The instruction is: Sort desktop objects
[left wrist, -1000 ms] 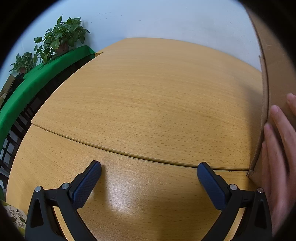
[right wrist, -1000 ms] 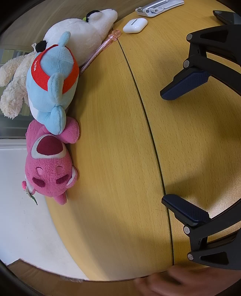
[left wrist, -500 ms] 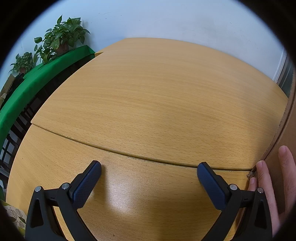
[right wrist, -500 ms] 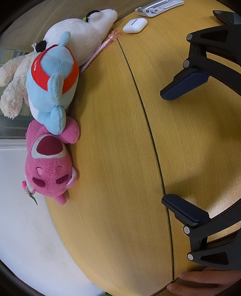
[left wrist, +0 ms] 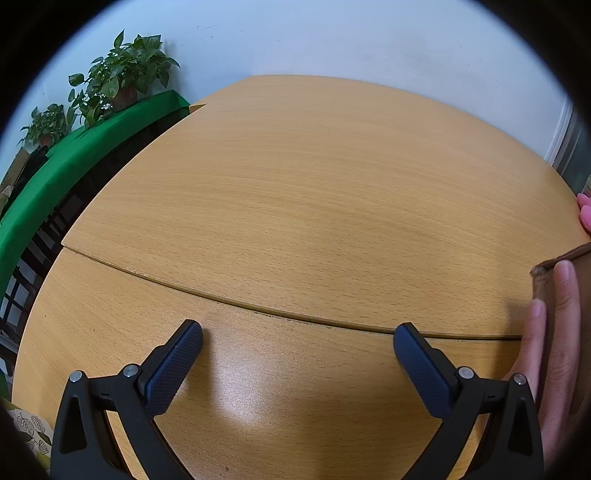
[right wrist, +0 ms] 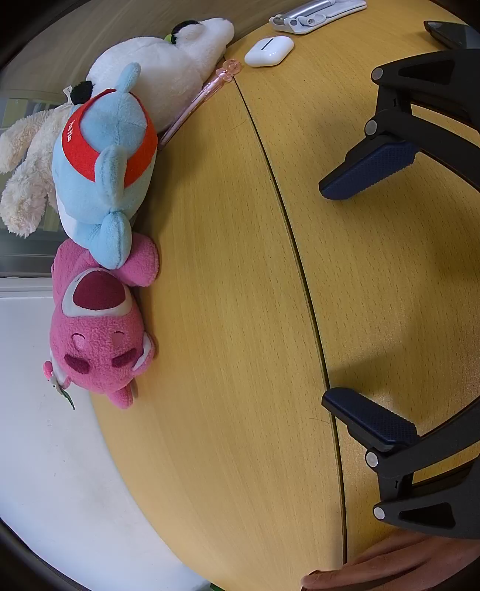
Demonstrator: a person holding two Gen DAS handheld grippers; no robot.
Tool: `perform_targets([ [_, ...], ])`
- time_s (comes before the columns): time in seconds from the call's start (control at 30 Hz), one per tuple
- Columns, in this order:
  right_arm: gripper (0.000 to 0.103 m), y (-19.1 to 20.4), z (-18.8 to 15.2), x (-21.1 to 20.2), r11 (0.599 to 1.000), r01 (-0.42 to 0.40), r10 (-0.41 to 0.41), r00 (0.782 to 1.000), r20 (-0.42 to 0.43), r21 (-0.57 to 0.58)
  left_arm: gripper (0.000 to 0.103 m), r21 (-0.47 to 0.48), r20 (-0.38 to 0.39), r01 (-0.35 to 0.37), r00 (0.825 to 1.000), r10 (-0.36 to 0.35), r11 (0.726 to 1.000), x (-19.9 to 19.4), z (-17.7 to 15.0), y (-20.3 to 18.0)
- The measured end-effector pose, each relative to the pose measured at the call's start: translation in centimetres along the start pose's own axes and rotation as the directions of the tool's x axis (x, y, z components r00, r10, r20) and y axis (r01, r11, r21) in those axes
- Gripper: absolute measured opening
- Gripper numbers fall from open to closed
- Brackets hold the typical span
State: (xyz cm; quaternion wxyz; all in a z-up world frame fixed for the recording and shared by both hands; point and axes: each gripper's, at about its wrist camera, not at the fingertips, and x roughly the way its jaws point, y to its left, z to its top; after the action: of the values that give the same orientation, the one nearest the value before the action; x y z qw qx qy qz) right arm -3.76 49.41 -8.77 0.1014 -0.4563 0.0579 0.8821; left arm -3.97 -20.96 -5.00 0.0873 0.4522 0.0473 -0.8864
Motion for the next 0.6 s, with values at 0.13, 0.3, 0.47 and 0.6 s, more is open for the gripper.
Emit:
perform_targets([
  [0.13,0.103,0.08,0.07,-0.09,1.0,0.0,0.0,1.0,0.001,0.0,0.103,0.0,-0.001,0.0,1.0,0.0,1.0,-0.2,0.04,-0.07],
  [0.3,0.103,0.17,-0.07,-0.41,1.0,0.0,0.0,1.0,0.002,0.001,0.103,0.0,0.001,0.0,1.0,0.0,1.0,-0.05,0.04,-0.07],
  [0.47,0.103,0.06,-0.42,-0.11,1.0,-0.001,0.001,1.0,0.003,0.001,0.103,-0.011,0.004,-0.003,1.0,0.003,1.0,0.52,0.33,0.35],
  [0.6,0.103,0.06,-0.4,-0.1,1.0,-0.001,0.001,1.0,0.003,0.001,0.103,-0.007,0.005,-0.005,1.0,0.006,1.0,0.57,0.24,0.18],
])
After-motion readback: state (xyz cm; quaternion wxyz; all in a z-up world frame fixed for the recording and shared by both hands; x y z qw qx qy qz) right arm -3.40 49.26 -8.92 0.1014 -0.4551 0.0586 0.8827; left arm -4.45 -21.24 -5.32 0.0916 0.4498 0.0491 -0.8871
